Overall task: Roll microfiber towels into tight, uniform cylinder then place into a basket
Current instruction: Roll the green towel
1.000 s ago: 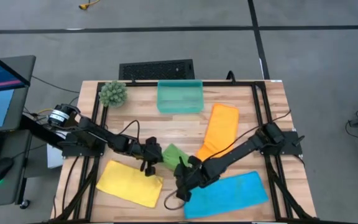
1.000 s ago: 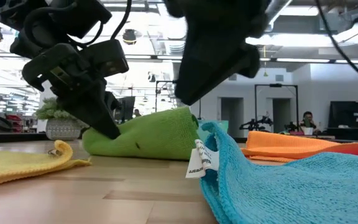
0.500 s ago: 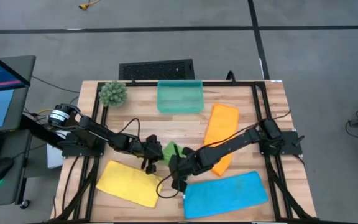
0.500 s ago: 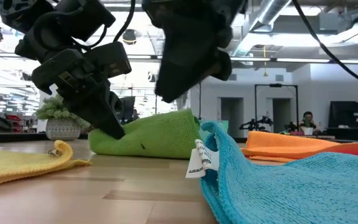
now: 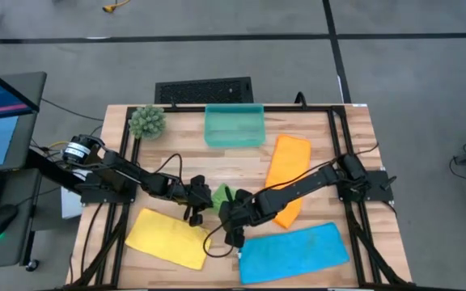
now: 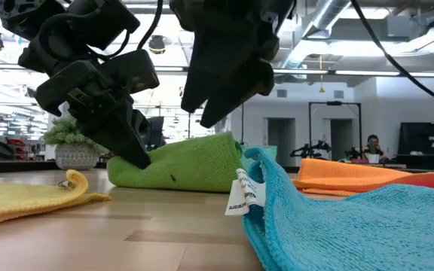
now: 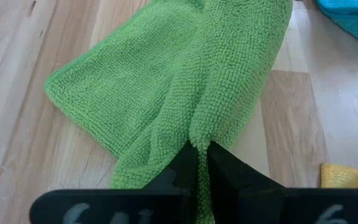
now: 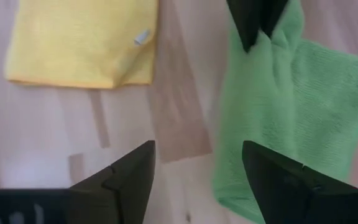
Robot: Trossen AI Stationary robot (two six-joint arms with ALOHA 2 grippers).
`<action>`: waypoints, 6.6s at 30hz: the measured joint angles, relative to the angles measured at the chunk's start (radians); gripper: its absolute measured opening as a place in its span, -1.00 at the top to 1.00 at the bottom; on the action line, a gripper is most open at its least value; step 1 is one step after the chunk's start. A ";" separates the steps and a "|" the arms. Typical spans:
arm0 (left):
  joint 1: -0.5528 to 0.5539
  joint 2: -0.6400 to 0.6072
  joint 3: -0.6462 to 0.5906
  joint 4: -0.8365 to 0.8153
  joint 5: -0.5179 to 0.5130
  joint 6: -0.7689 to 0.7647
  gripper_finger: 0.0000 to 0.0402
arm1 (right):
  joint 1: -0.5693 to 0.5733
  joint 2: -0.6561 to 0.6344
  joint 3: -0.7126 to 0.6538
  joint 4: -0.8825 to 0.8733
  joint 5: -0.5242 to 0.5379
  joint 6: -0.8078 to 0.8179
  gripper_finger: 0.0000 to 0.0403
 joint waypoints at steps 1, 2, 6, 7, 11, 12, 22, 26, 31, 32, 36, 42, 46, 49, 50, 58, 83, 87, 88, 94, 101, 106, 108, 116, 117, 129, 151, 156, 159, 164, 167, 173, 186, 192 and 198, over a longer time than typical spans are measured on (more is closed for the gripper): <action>0.000 0.000 0.000 0.000 0.000 0.000 0.95 | -0.004 0.000 0.000 -0.010 0.001 -0.001 -0.31; 0.000 0.000 0.000 0.000 0.000 0.000 0.95 | -0.008 0.000 0.000 -0.023 0.001 -0.002 -0.31; 0.000 0.000 0.000 0.000 0.000 0.005 0.95 | -0.019 0.000 0.000 -0.053 0.001 -0.046 -0.32; 0.000 0.000 0.000 0.000 0.000 0.013 0.95 | -0.023 0.000 0.000 -0.053 0.001 -0.061 -0.32; 0.000 0.000 0.000 0.000 0.000 0.031 0.95 | -0.023 0.000 -0.006 -0.042 0.008 -0.102 -0.31; 0.000 0.000 0.000 0.000 0.000 0.031 0.95 | -0.023 0.000 -0.016 -0.033 0.013 -0.103 -0.32; 0.000 0.000 0.000 0.001 0.001 0.050 0.95 | -0.037 0.001 -0.043 -0.022 0.075 -0.106 -0.31; 0.000 0.000 0.000 0.000 0.001 0.050 0.95 | -0.052 0.001 -0.043 -0.015 0.076 -0.105 -0.31; 0.000 0.000 0.000 0.000 0.001 0.050 0.95 | -0.039 0.001 -0.043 0.022 0.073 -0.104 -0.31; 0.000 0.000 0.000 0.000 0.001 0.050 0.95 | -0.034 0.001 -0.043 0.028 0.072 -0.104 -0.31; 0.000 0.000 0.000 0.000 0.001 0.050 0.95 | -0.021 0.021 -0.041 0.049 0.074 -0.104 -0.31; 0.000 0.000 0.000 -0.004 0.010 0.049 0.95 | -0.020 0.112 -0.035 0.054 0.026 -0.048 -0.31; 0.000 0.000 0.000 -0.004 0.016 0.052 0.95 | -0.024 0.133 -0.031 0.048 0.014 0.028 -0.31; 0.000 0.000 0.000 -0.004 0.016 0.053 0.92 | -0.023 0.140 -0.030 0.043 0.016 0.064 -0.29; 0.000 0.000 0.000 -0.005 0.015 0.053 0.90 | -0.023 0.141 -0.030 0.042 0.016 0.073 -0.26; 0.028 0.000 0.000 -0.007 0.017 0.044 0.54 | -0.023 0.143 -0.033 0.030 0.016 0.110 0.36; 0.230 -0.285 0.000 -0.242 0.141 0.351 0.22 | 0.008 0.145 -0.036 0.134 -0.075 0.210 0.83; 0.224 -0.355 0.000 -0.255 0.201 0.386 0.22 | 0.007 0.145 -0.042 0.187 -0.130 0.214 0.83; 0.220 -0.365 0.000 -0.255 0.214 0.387 0.22 | 0.007 0.146 -0.043 0.204 -0.152 0.214 0.83; 0.154 -0.340 0.000 -0.282 0.270 0.460 0.22 | 0.008 0.151 -0.046 0.277 -0.200 0.283 0.83; 0.039 -0.294 -0.001 -0.255 0.262 0.552 0.29 | 0.008 0.151 -0.046 0.285 -0.149 0.365 0.82; -0.036 -0.294 -0.001 -0.246 0.260 0.592 0.36 | 0.006 0.151 -0.046 0.294 -0.113 0.380 0.83; -0.058 -0.278 -0.001 -0.228 0.234 0.611 0.37 | 0.004 0.151 -0.046 0.304 -0.108 0.393 0.83; -0.075 -0.174 -0.002 -0.178 0.206 0.651 0.35 | 0.004 0.151 -0.046 0.333 -0.104 0.421 0.83; -0.075 -0.165 -0.002 -0.186 0.195 0.649 0.32 | 0.004 0.151 -0.046 0.338 -0.104 0.422 0.83; -0.075 -0.140 -0.003 -0.152 0.208 0.746 -0.05 | -0.001 0.151 -0.045 0.364 -0.105 0.458 0.83; -0.102 0.026 -0.002 0.004 0.009 0.787 -0.07 | -0.027 0.151 -0.043 0.393 -0.131 0.404 0.83; -0.101 0.027 -0.002 0.000 0.047 0.835 0.05 | -0.027 0.149 -0.043 0.363 -0.137 0.365 0.82; -0.101 0.026 -0.002 0.001 0.074 0.861 0.23 | -0.027 0.149 -0.043 0.367 -0.139 0.304 0.81; -0.101 0.026 -0.002 0.004 0.090 0.866 0.58 | -0.028 0.149 -0.043 0.359 -0.186 0.231 0.79; -0.101 0.026 -0.002 0.005 0.119 0.851 0.77 | -0.028 0.149 -0.043 0.359 -0.188 0.230 0.77; -0.094 0.026 -0.001 0.003 0.116 0.747 0.96 | -0.037 0.149 -0.043 0.363 -0.233 0.285 0.66; -0.090 0.025 -0.001 -0.023 0.117 0.710 0.90 | -0.042 0.149 -0.043 0.393 -0.276 0.350 0.08; -0.089 0.024 0.001 -0.059 0.107 0.693 0.88 | -0.039 0.078 -0.043 0.334 -0.238 0.308 -0.02; -0.044 0.023 0.001 -0.074 0.100 0.626 0.87 | -0.022 -0.025 -0.042 0.184 -0.095 0.232 0.00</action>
